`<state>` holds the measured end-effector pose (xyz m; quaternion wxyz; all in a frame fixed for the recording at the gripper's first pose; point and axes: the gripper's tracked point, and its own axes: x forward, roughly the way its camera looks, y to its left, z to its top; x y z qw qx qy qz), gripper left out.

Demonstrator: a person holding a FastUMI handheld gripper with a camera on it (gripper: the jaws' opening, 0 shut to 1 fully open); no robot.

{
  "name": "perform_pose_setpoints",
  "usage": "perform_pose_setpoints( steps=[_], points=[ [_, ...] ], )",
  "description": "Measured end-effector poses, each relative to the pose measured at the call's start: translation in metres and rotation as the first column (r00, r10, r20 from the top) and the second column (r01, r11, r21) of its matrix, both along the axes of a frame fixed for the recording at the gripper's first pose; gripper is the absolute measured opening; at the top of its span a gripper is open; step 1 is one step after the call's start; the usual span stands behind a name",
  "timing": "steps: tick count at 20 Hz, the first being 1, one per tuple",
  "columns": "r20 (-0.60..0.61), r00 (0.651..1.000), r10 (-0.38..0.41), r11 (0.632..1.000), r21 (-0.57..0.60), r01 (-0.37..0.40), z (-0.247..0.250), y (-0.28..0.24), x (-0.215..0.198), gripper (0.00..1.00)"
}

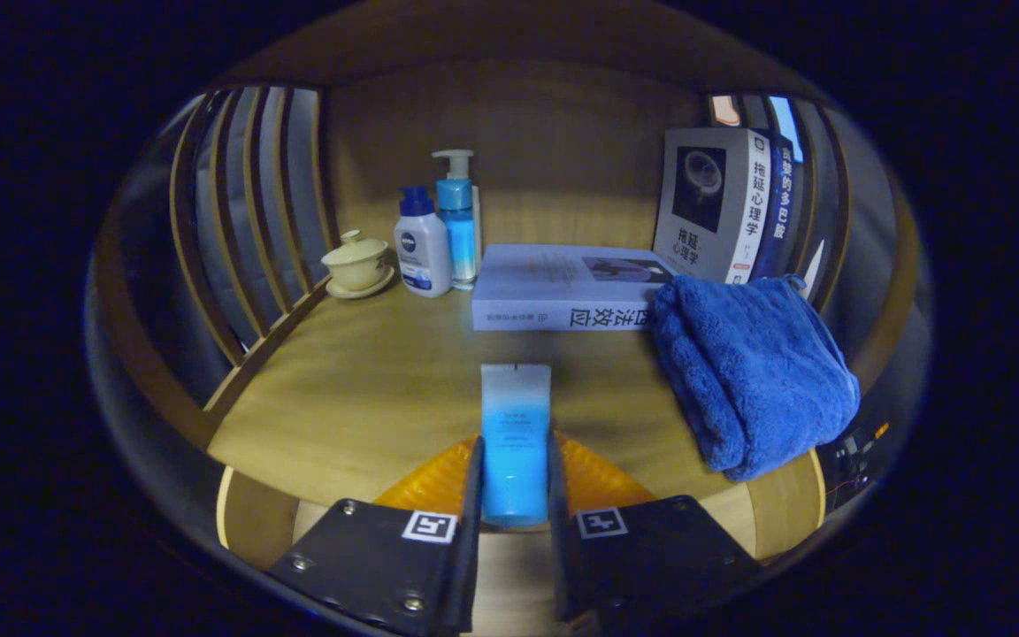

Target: Pull open the drawer, take out the items inside it, and place them on the countertop above the cabinet.

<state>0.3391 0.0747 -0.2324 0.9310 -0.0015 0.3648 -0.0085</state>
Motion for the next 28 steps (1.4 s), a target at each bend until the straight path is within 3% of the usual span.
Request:
perform_pose_setpoints(
  steps=[5,11,13,16,19,23,28],
  points=[
    [0.04,0.999,-0.018,1.0,-0.025,0.019,-0.002,-0.003,0.012,0.35],
    [0.12,0.993,0.013,0.995,-0.099,-0.001,-0.005,-0.004,0.017,0.35],
    [0.127,0.992,-0.028,0.998,-0.051,0.034,-0.004,-0.005,0.017,0.42],
    [0.122,0.989,-0.079,0.993,0.093,0.068,-0.004,-0.004,0.02,0.71],
    [0.164,0.982,-0.092,0.989,0.126,0.072,0.016,-0.011,0.018,1.0],
    [0.25,0.965,-0.073,0.987,0.154,0.034,0.062,-0.012,-0.002,1.0],
    [0.37,0.929,0.019,0.996,0.073,-0.05,0.113,-0.015,-0.064,1.0]
  ],
)
